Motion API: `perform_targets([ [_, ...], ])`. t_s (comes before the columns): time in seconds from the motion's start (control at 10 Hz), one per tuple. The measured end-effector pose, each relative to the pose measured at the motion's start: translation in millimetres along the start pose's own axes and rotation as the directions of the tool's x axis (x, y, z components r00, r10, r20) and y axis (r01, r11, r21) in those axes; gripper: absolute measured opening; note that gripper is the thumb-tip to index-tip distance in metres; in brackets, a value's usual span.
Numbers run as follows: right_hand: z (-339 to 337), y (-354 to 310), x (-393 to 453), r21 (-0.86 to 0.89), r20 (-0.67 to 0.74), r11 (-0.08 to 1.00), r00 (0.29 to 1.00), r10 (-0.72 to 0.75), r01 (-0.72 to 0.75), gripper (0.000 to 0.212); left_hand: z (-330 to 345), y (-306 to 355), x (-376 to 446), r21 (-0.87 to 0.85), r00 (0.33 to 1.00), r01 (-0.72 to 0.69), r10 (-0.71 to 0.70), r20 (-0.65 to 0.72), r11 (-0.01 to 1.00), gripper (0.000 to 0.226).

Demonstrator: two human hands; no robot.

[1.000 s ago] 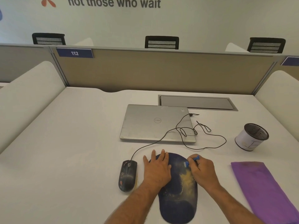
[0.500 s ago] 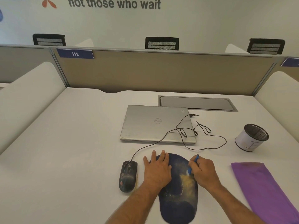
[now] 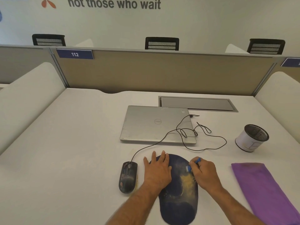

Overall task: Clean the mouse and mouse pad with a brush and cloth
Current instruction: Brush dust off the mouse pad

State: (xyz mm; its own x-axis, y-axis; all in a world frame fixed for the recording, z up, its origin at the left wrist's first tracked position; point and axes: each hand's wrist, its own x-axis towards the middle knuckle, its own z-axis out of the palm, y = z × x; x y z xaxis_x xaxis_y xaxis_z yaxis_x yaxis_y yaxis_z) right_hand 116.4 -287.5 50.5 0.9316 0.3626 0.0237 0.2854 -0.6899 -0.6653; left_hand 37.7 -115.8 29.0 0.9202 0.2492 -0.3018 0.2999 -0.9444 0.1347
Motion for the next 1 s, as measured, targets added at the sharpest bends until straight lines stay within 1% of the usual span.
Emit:
perform_targets([
  [0.1, 0.7, 3.2, -0.3, 0.016, -0.030, 1.000, 1.000, -0.005, 0.006, 0.023, 0.1, 0.4, 0.2, 0.004, 1.000, 0.000, 0.000, 0.004, 1.000, 0.061],
  [0.2, -1.4, 4.3, -0.3, 0.043, -0.043, 0.999, 0.999, -0.014, 0.015, 0.018, -0.4, 0.0, -0.2, 0.002, 1.000, -0.001, 0.001, 0.005, 1.000, 0.061],
  [0.3, -1.4, 4.8, -0.6, 0.012, 0.002, 1.000, 1.000, -0.007, 0.007, 0.022, -0.6, 0.1, 0.2, 0.006, 1.000, -0.004, 0.004, 0.007, 1.000, 0.061],
  [0.4, -2.6, 4.7, 0.8, 0.056, -0.068, 0.998, 0.998, -0.003, 0.006, 0.022, -1.1, 0.2, -0.1, 0.012, 1.000, -0.002, 0.001, 0.008, 1.000, 0.061],
  [0.5, -2.1, 4.7, 0.3, 0.034, -0.033, 0.999, 0.999, -0.007, 0.008, 0.019, -0.9, 0.1, -0.1, 0.010, 1.000, 0.000, 0.000, 0.011, 1.000, 0.061],
  [0.6, -3.2, 8.7, -0.5, 0.013, -0.012, 1.000, 1.000, -0.001, 0.001, 0.025, -0.3, 0.4, 0.5, 0.009, 1.000, -0.002, 0.002, 0.010, 1.000, 0.061],
  [0.7, -5.6, 9.8, 0.1, 0.062, -0.085, 0.998, 0.996, -0.005, 0.010, 0.023, -0.5, 0.1, 0.4, 0.013, 1.000, 0.001, -0.001, 0.011, 1.000, 0.061],
  [0.8, -5.0, 9.8, 0.5, 0.030, -0.040, 0.999, 0.999, -0.010, 0.011, 0.017, -0.2, 0.0, 0.2, 0.013, 1.000, -0.001, 0.001, 0.007, 1.000, 0.061],
  [0.9, -4.3, 11.9, 0.0, 0.001, 0.012, 1.000, 1.000, 0.005, -0.005, 0.021, -0.7, 0.2, 0.5, 0.013, 1.000, -0.001, 0.001, 0.009, 1.000, 0.061],
  [1.0, -7.5, 13.1, 0.7, 0.063, -0.076, 0.998, 0.997, -0.009, 0.014, 0.021, -0.6, 0.3, 0.6, 0.013, 1.000, 0.001, -0.001, 0.012, 1.000, 0.061],
])
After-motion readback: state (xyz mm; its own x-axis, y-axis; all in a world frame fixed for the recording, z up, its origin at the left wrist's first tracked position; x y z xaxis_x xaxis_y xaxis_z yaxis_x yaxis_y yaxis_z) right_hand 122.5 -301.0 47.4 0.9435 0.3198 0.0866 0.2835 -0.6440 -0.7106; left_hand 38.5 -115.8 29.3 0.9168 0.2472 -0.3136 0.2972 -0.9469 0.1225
